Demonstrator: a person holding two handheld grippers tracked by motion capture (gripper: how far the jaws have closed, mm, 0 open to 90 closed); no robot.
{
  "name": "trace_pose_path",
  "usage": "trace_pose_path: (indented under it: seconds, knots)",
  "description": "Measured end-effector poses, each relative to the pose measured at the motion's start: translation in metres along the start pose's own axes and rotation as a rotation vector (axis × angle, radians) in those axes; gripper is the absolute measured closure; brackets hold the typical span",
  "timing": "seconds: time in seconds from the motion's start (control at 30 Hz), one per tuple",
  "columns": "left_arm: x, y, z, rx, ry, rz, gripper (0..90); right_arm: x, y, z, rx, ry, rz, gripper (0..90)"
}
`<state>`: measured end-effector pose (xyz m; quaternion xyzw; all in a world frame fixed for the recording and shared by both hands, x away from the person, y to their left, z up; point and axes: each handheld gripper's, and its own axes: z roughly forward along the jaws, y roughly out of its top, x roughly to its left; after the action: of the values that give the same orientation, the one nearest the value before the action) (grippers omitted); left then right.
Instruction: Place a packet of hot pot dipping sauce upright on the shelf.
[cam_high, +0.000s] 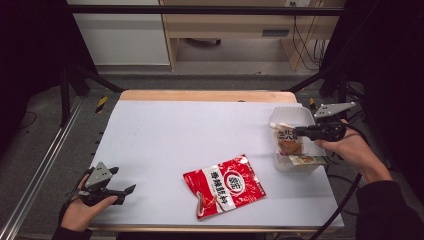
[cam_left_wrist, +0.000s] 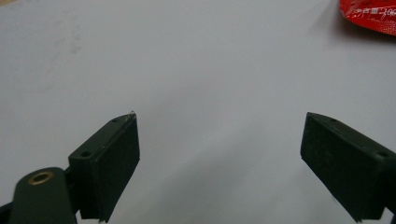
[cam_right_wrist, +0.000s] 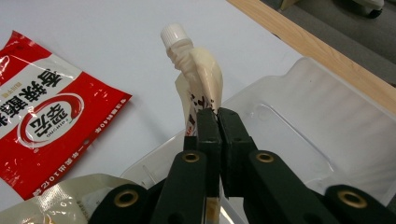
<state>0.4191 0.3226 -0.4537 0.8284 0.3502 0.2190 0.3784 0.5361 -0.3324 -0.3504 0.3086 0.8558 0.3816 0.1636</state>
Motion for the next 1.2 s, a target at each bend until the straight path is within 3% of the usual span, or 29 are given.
trace_pose_path:
  seconds: [0.27, 0.5, 1.0, 1.2]
  knots:
    - [-0.001, 0.001, -0.001, -0.002, 0.0, 0.004, 11.6, 0.008, 0.0, -0.003, 0.041, -0.045, -0.021, 84.0]
    - [-0.001, 0.001, -0.001, -0.005, -0.003, 0.006, 11.6, 0.013, -0.004, -0.007, 0.047, -0.061, -0.003, 83.4]
    - [-0.001, 0.001, -0.001, -0.005, -0.002, 0.005, 11.6, 0.014, -0.004, -0.007, 0.05, -0.063, 0.002, 83.2]
    - [-0.001, 0.001, -0.002, -0.012, -0.003, 0.003, 11.6, 0.017, -0.003, -0.007, 0.057, -0.07, -0.001, 73.1]
